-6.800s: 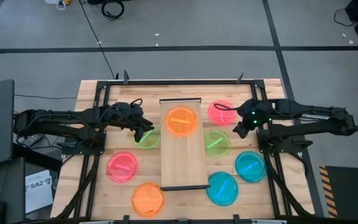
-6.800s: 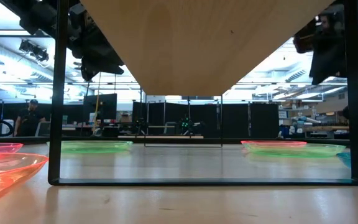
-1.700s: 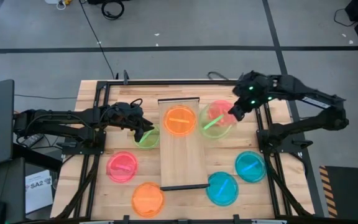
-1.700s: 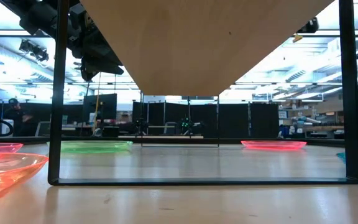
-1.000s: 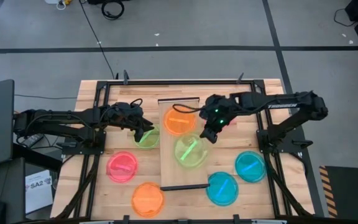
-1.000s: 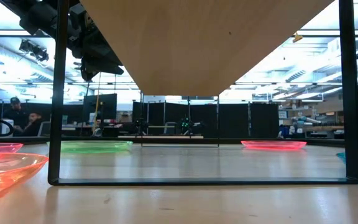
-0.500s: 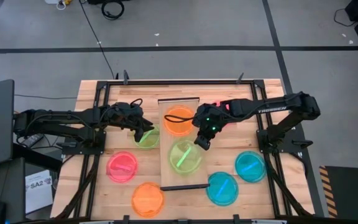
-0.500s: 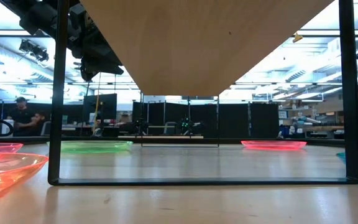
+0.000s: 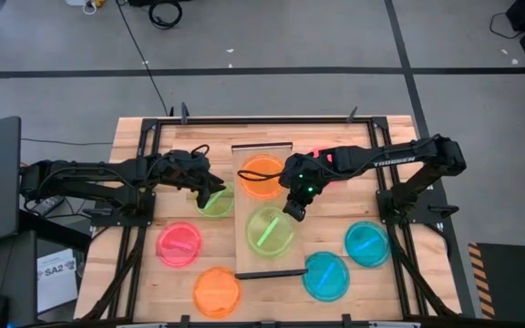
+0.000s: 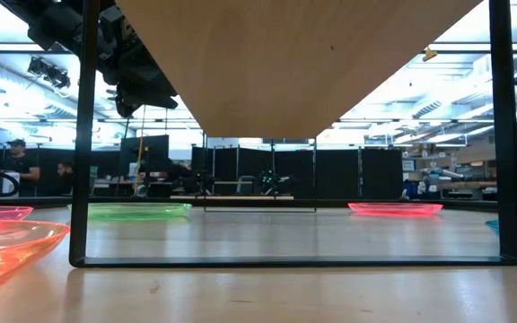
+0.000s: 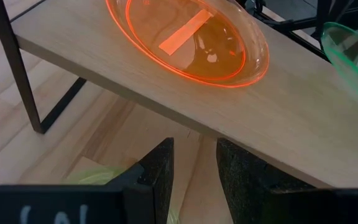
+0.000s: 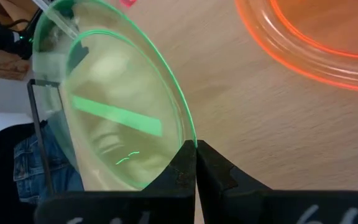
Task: Place and stack plates onto a shelf
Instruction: Put the right green plate on the shelf
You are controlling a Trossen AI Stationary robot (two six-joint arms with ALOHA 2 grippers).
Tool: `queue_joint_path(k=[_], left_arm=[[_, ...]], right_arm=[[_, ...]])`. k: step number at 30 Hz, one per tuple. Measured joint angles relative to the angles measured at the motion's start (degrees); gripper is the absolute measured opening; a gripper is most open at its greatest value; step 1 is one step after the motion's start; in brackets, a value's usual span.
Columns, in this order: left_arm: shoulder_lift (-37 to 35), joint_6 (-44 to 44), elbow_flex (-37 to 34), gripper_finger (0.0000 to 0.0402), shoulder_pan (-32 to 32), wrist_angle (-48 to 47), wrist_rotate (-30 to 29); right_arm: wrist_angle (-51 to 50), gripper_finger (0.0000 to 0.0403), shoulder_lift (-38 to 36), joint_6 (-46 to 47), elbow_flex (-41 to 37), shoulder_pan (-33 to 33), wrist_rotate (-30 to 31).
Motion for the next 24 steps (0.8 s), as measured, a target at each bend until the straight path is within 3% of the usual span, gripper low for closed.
queue_joint_path(k=[10, 24], left_arm=[[0.00, 0.00, 0.00, 0.0128, 0.02, 0.02, 0.00], [0.00, 0.00, 0.00, 0.0128, 0.01, 0.02, 0.00]], right_arm=[[0.03, 0.0014, -0.03, 0.00, 0.00, 0.82, -1.15], [0.05, 0.0015, -0.06, 0.00, 0.00, 1.84, 2.43]])
